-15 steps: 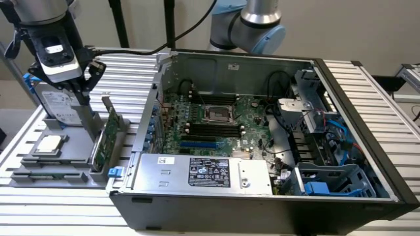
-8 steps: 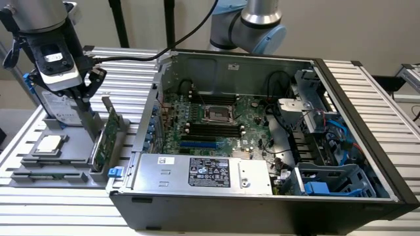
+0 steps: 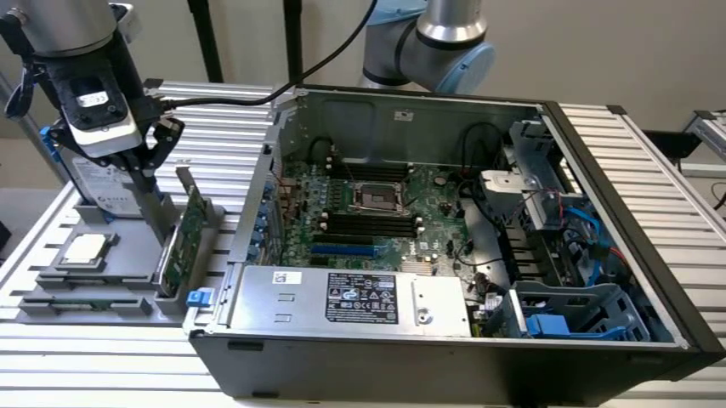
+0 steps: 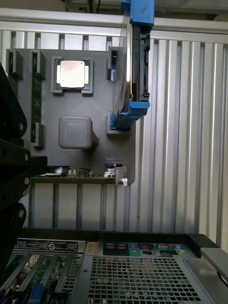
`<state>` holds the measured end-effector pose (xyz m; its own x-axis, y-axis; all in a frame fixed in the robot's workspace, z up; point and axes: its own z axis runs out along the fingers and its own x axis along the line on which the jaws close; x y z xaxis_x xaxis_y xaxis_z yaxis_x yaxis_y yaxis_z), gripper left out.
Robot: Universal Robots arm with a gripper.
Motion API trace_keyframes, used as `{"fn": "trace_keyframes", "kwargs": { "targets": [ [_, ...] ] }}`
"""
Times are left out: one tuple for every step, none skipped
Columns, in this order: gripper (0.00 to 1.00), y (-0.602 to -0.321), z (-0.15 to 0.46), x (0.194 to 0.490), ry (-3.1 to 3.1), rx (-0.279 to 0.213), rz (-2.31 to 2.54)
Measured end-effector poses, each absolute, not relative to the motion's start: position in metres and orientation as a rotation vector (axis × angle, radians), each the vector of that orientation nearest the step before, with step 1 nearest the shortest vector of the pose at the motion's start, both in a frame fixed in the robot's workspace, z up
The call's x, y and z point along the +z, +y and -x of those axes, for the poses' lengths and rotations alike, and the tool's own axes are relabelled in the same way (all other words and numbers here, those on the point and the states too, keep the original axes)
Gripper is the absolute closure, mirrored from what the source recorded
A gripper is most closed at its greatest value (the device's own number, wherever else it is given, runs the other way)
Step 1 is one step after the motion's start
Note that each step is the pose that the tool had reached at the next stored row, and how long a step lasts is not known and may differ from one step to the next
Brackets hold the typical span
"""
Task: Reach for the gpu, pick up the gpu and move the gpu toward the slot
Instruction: 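Pick up the gpu and move the gpu toward the slot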
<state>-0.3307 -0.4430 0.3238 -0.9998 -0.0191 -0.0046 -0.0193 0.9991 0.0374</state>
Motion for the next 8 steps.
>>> {"fn": "trace_keyframes", "kwargs": {
  "targets": [
    [0.89, -0.443, 0.3307, 0.3238, 3.137, 0.059, 0.03],
    [0.89, -0.443, 0.3308, 0.3238, 3.137, 0.059, 0.03],
    [0.89, -0.443, 0.3307, 0.3238, 3.137, 0.059, 0.03],
    [0.89, -0.443, 0.3307, 0.3238, 3.137, 0.059, 0.03],
    [0.89, -0.443, 0.3307, 0.3238, 3.137, 0.059, 0.03],
    [0.89, -0.443, 0.3307, 0.3238, 3.137, 0.059, 0.03],
    [0.88, -0.443, 0.3307, 0.3238, 3.137, 0.059, 0.03],
    [0.82, -0.443, 0.3307, 0.3238, 3.137, 0.059, 0.03]
  ]
}}
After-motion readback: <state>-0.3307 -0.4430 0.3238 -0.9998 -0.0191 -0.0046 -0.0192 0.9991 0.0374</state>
